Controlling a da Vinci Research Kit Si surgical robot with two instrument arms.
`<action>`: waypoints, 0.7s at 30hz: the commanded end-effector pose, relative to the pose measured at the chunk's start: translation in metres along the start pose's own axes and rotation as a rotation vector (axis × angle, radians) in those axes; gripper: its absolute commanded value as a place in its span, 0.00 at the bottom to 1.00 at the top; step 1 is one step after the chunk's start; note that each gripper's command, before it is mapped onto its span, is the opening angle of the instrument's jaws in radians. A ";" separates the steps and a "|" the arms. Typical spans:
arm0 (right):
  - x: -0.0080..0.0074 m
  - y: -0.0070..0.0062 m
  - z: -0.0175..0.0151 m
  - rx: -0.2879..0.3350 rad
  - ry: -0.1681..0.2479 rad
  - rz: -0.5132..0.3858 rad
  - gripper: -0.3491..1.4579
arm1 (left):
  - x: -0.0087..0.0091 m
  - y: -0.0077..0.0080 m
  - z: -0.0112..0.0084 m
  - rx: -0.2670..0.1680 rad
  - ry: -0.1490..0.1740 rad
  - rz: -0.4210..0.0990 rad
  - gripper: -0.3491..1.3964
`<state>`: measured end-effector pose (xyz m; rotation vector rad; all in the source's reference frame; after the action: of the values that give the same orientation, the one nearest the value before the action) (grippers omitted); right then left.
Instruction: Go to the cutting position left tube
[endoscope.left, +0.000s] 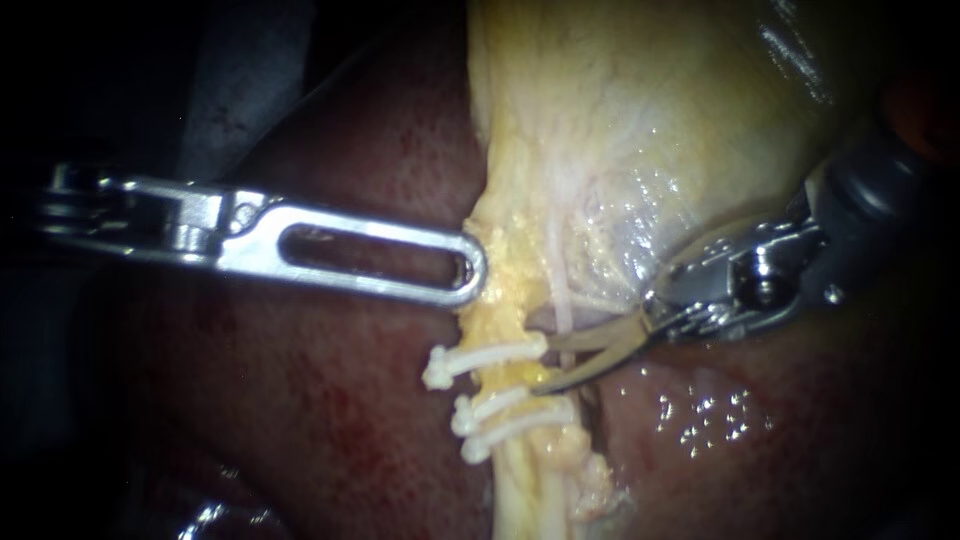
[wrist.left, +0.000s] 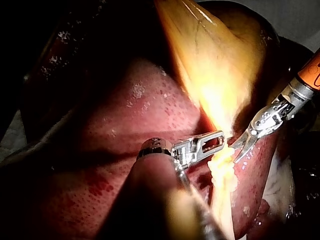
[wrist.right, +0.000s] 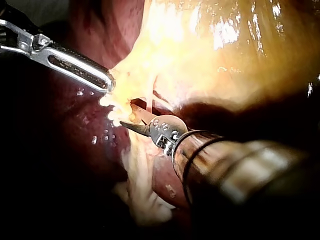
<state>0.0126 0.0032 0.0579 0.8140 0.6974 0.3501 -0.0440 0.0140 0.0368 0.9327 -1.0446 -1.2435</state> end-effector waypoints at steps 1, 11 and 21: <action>0.0000 0.0001 0.0001 -0.002 0.001 0.006 0.30 | 0.0000 0.0000 0.0000 0.001 0.000 -0.001 0.00; 0.0002 0.0005 0.0018 0.022 0.065 0.008 0.30 | -0.0002 0.0001 0.0002 0.000 -0.001 -0.001 0.00; 0.0005 0.0007 0.0030 0.035 0.096 0.008 0.30 | -0.0003 0.0002 0.0002 0.000 -0.001 -0.001 0.00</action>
<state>0.0151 0.0024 0.0597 0.8377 0.7957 0.3888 -0.0441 0.0143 0.0370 0.9330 -1.0451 -1.2445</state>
